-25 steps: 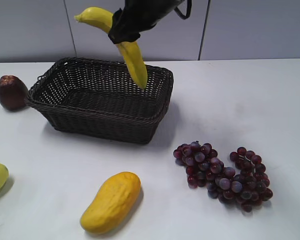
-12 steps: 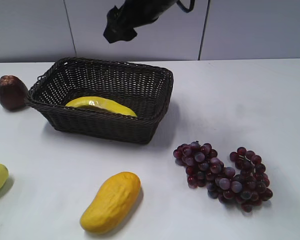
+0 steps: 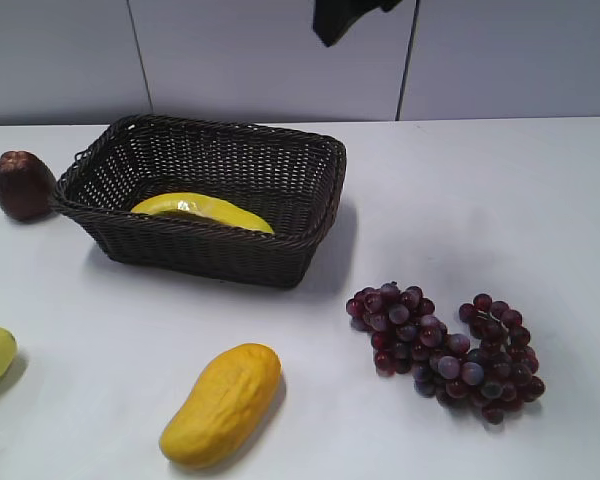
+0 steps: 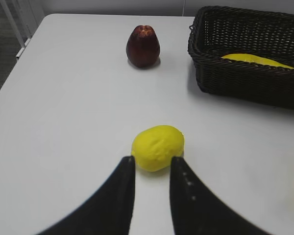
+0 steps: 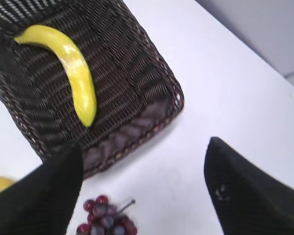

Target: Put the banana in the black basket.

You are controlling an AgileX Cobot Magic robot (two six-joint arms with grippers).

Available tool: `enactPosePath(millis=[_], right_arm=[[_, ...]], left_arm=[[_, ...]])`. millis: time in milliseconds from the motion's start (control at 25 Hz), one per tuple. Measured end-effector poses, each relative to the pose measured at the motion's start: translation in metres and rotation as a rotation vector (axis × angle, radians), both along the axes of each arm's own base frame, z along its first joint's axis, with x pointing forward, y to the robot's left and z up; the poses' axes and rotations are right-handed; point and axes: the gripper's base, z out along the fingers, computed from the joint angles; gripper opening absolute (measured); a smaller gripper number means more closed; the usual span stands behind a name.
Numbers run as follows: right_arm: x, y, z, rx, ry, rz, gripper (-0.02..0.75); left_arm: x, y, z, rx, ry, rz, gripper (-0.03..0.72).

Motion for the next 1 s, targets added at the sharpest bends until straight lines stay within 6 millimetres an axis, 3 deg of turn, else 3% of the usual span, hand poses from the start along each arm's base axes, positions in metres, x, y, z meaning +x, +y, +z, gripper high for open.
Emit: enactPosePath(millis=[200, 400, 720, 1000], right_arm=[[-0.02, -0.021, 0.023, -0.011, 0.001, -0.116, 0.592], [-0.047, -0.042, 0.018, -0.034, 0.046, -0.159, 0.591], [-0.118, -0.09, -0.029, -0.121, 0.199, -0.223, 0.591], [-0.184, -0.134, -0.068, -0.076, 0.197, -0.286, 0.591]], left_arm=[[0.0, 0.0, 0.0, 0.0, 0.0, 0.0, 0.241], [0.0, 0.0, 0.0, 0.0, 0.0, 0.0, 0.241], [0.0, 0.0, 0.0, 0.0, 0.0, 0.0, 0.241], [0.0, 0.0, 0.0, 0.0, 0.0, 0.0, 0.241]])
